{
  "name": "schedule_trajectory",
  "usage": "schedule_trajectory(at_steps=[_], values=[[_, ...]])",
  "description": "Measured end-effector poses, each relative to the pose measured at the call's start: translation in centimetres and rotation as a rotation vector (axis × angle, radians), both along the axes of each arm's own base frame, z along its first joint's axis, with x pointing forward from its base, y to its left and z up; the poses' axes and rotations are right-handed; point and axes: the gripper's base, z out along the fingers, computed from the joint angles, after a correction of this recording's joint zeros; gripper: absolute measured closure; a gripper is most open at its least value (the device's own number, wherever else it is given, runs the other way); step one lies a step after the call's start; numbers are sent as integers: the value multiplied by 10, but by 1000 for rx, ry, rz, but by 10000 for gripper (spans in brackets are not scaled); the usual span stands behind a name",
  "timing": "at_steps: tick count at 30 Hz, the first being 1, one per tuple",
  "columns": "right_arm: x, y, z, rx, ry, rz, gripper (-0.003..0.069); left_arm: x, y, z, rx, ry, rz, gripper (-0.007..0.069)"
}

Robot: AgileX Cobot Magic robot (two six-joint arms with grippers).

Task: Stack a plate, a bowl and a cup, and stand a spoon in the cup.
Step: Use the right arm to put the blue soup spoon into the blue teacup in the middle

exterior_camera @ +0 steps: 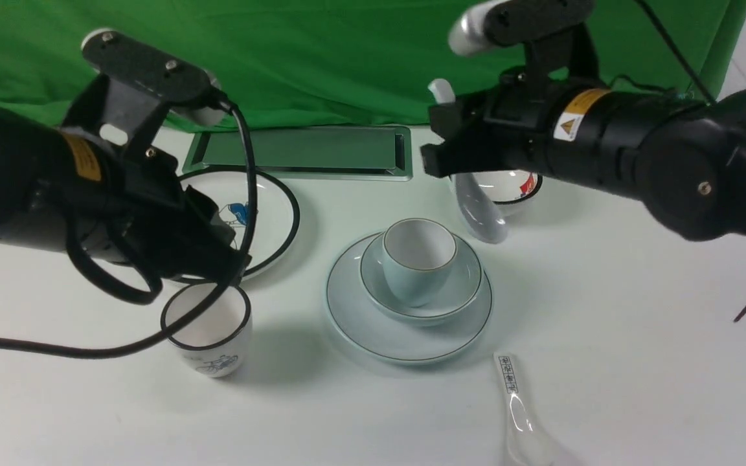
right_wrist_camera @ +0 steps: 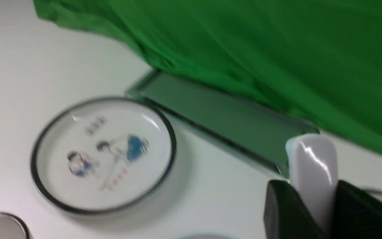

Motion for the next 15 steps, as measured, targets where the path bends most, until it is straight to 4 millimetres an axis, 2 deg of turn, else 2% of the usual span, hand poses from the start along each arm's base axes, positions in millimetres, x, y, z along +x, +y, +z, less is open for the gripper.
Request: schedule_trajectory(at_steps=[5, 12, 15], values=[[11, 25, -21, 19, -127, 40, 486, 0, 0, 0, 0, 0, 0, 562], [26, 37, -66, -25, -80, 41, 486, 0, 0, 0, 1, 0, -1, 560], [28, 38, -78, -42, -57, 42, 486, 0, 0, 0, 1, -1, -1, 559]])
